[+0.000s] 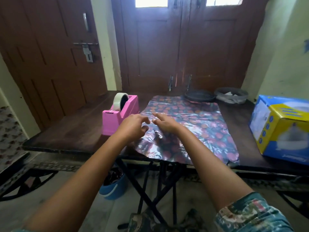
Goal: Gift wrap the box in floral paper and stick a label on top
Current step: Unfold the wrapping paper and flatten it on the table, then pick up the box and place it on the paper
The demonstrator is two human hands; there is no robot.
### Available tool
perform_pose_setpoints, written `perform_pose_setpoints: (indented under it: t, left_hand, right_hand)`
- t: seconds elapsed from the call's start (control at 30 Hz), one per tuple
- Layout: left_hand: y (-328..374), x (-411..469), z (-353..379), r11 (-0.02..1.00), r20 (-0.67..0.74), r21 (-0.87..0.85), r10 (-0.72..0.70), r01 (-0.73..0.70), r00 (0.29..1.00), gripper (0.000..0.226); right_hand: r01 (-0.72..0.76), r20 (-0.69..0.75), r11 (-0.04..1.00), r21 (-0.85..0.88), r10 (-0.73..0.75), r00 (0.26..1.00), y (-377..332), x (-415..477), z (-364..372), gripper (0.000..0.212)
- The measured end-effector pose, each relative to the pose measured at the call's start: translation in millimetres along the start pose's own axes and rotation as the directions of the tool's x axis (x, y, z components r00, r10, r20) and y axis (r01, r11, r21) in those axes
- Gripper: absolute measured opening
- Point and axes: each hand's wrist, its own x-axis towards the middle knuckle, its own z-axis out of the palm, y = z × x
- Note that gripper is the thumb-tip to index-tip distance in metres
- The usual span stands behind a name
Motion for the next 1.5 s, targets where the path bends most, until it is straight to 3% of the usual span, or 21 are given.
perform_pose_setpoints:
  t: [0.13,0.23,0.4,0.73,0.87,1.07,1.27,1.4,1.5]
  left_hand:
    - [7.1,18.1,19.0,0.990,0.263,0.126,0.025,-0.060,0.965,0.053]
    - [7.9,19.5,27.0,0.977,0.379,0.210,-0.055,-0.028,0.924,0.055]
    - [20.1,17.9,22.0,0.920,0.344,0.386,-0.078,-0.066,0.936,0.050]
    - [21.6,24.3,20.9,0.921,0.346,0.387,-0.104,-0.041,0.932,0.051]
    - [33.1,29.3,11.6,0.921,0.301,0.387,-0.073,-0.052,0.951,0.054]
    - [102.2,52.4,5.1,0.987,0.191,0.070,0.129,-0.144,0.973,0.049]
    - [187.3,57.5,19.8,0.907,0.121,-0.349,0.293,-0.236,0.948,0.043]
    - [231.5,51.8,31.4,0.783,0.096,-0.593,0.301,-0.188,0.949,0.045]
    - [256.6,45.0,41.4,0.697,0.170,-0.706,0.339,-0.125,0.925,0.046]
  right_hand:
    - [-0.271,-0.103,0.901,-0.338,0.251,0.963,52.3,-32.5,-29.8,0.059]
    - [-0.466,-0.155,0.800,-0.379,0.441,0.884,87.7,-60.5,-41.1,0.067]
    - [-0.418,-0.088,0.827,-0.375,0.417,0.904,105.5,-70.3,-38.2,0.069]
    - [-0.417,-0.123,0.855,-0.310,0.399,0.909,105.6,-68.1,-39.4,0.067]
    - [-0.360,-0.252,0.905,-0.225,0.303,0.919,99.7,-77.9,-52.7,0.064]
    - [-0.224,-0.504,0.961,-0.160,0.116,0.856,80.2,-116.1,-112.0,0.047]
    - [-0.229,-0.733,0.969,-0.093,0.090,0.675,84.7,-183.6,-168.1,0.030]
    - [-0.334,-0.817,0.941,0.049,0.230,0.528,112.5,-220.1,-190.3,0.035]
    - [-0.399,-0.751,0.867,0.298,0.471,0.463,144.8,-236.2,-198.2,0.046]
